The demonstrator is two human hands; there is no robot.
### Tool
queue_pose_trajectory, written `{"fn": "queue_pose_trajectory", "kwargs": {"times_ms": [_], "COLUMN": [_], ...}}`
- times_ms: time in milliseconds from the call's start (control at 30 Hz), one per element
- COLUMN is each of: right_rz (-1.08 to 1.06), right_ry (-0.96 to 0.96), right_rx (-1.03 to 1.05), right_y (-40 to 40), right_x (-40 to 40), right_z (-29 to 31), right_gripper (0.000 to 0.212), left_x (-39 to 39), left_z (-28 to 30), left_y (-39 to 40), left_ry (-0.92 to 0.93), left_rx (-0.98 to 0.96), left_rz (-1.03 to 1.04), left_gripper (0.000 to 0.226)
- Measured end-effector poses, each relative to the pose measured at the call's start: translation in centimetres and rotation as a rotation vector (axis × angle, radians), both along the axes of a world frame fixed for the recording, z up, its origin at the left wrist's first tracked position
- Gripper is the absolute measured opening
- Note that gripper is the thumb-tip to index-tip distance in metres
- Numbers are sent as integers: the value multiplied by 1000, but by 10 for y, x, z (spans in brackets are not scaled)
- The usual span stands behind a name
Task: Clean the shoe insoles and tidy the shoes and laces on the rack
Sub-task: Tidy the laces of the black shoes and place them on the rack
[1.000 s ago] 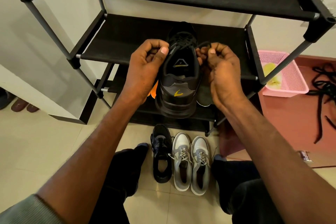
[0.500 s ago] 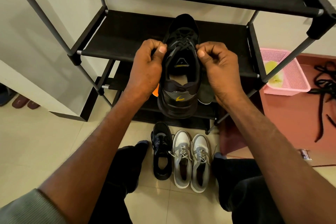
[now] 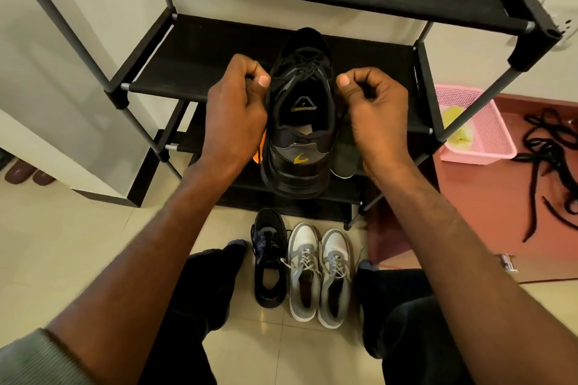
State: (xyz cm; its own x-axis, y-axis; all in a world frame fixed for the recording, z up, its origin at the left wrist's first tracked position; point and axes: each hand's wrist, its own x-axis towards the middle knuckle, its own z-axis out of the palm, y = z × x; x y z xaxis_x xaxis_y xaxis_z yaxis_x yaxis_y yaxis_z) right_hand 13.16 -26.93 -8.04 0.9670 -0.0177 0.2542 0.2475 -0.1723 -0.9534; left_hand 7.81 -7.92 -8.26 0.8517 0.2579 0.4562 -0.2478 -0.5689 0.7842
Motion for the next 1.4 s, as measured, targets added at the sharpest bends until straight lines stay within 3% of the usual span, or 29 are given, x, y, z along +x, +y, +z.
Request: {"fn": "queue_pose_trajectory", "kwargs": {"times_ms": [167,267,433,600,700,900,1067,1333,1400], "right_rz": [-83,-122,-11,196,284,199,68,-43,-62], "right_ry": [-183,-228,-346,-350,-301,-199,0,124,241], "right_rx": [-292,-470,-774,-1183,-1366,-1383,-1181,-1039,-897], "right_y": [-5,-11,-26,-47,-59,-74,-66,-59,-55], "right_x": [-11,-13,-6,8,7,-6,-16,-17,-11], "right_z": [15,24,46,65,75,83,88,88,87], "right_gripper": [8,13,19,13,13,14,25,29,29], "left_x": [-3,-4,-5,-11,-18,-27,-30,-30,-27], "left_z": [12,21,46,58,77,99,100,104,108], "left_y": [8,9,24,51,65,63,54,44,37], "left_ry": [48,74,37,220,345,452,491,559,583], "left_rx": [402,397,361,660,735,745,691,666,581], "left_rz": [131,203,68,-62,-137,-152,-84,104,134], "left_gripper": [27,37,31,26,26,28,28,33,31]}}
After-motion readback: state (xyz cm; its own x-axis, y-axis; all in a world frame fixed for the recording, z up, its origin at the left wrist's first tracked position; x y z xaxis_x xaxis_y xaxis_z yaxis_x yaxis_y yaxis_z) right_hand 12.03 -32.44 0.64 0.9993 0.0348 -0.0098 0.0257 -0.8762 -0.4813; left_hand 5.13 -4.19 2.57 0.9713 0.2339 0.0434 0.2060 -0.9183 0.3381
